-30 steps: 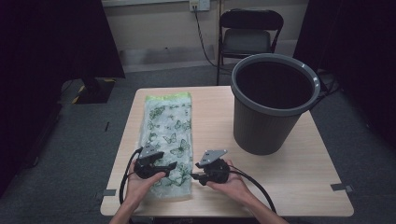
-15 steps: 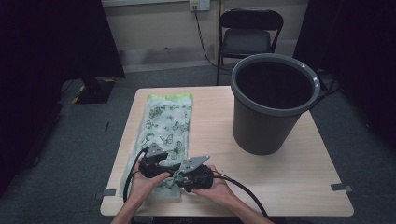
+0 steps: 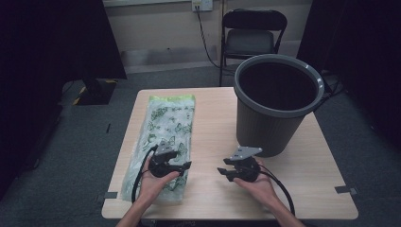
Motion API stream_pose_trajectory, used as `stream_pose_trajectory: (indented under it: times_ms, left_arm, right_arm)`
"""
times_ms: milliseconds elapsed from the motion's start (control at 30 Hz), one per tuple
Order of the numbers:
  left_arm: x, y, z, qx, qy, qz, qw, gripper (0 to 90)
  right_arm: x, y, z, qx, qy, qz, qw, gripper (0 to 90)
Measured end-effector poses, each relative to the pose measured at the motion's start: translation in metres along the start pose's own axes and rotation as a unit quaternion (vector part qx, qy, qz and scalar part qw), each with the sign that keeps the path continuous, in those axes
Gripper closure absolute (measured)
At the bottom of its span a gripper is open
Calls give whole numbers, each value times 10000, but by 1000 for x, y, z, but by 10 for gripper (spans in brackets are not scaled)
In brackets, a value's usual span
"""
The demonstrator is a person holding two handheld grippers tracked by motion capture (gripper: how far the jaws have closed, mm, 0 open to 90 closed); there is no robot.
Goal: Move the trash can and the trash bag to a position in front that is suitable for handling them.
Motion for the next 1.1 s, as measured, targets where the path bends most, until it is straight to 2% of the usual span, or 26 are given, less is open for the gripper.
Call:
stream_pose_trajectory:
  times_ms: [33,67,100,133,200,233,333,433,533,633,700,767,833,867,933,967,1033,1100]
  left_arm:
    - [-1,3,3,94,22,-90,9999,265]
    - [-3,8,8,249,45,-298,9992,265]
    - [-4,13,12,289,85,-425,9986,266]
    - [-6,19,17,228,157,-415,9988,267]
    - [-12,29,24,-305,193,-145,9992,267]
    - [-17,33,28,-371,208,-166,9990,267]
    - [-31,43,38,-105,75,-365,9993,271]
    - [-43,51,46,-196,95,-296,9993,273]
    - [-55,59,56,-176,137,-356,9991,273]
    - [-70,63,67,-55,87,-423,9990,275]
    - [-77,63,73,55,128,-361,9993,287]
    - [-86,65,81,-83,119,-319,9994,287]
    - [-95,67,91,-273,140,-413,9987,278]
    - [-98,68,95,-343,90,-387,9986,275]
    - [-103,66,103,-225,151,-382,9989,272]
    - [-106,64,107,-188,158,-354,9991,268]
    - [-113,59,116,-247,174,-150,9994,268]
    - [-120,56,125,-230,160,-72,9996,268]
  right_arm:
    - [7,1,-1,-39,6,-75,10000,545]
    - [10,2,-1,-93,32,-80,9999,545]
    - [16,3,-3,-108,94,-90,9999,545]
    - [21,5,-5,-158,119,-175,9997,542]
    - [32,9,-10,-235,187,-285,9991,542]
    - [38,11,-12,-238,208,-350,9989,542]
    - [58,16,-21,-291,169,-678,9971,591]
    - [79,24,-31,-428,224,-892,9948,604]
    - [101,36,-41,-625,365,-1067,9917,641]
    - [117,49,-50,-761,344,-1268,9884,668]
    - [124,58,-57,-909,284,-1357,9862,678]
    - [130,66,-63,-972,175,-1448,9845,670]
    - [137,75,-67,-1012,148,-1544,9827,648]
    - [142,82,-69,-1062,154,-1648,9805,639]
    - [149,91,-71,-1150,185,-1791,9769,601]
    - [152,97,-72,-1174,104,-1915,9744,573]
    - [159,111,-73,-1300,64,-2089,9692,547]
    - [165,126,-74,-1394,75,-2281,9636,529]
Point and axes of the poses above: each handheld gripper's, and its own axes: x roughly backward along the jaws, z roughly out of its top, y roughly to its right, the point moved 2 cm from there along -x, roughly forward along the jaws, and after that the axes turned 13 degrees about z, right-handed, at the moved point
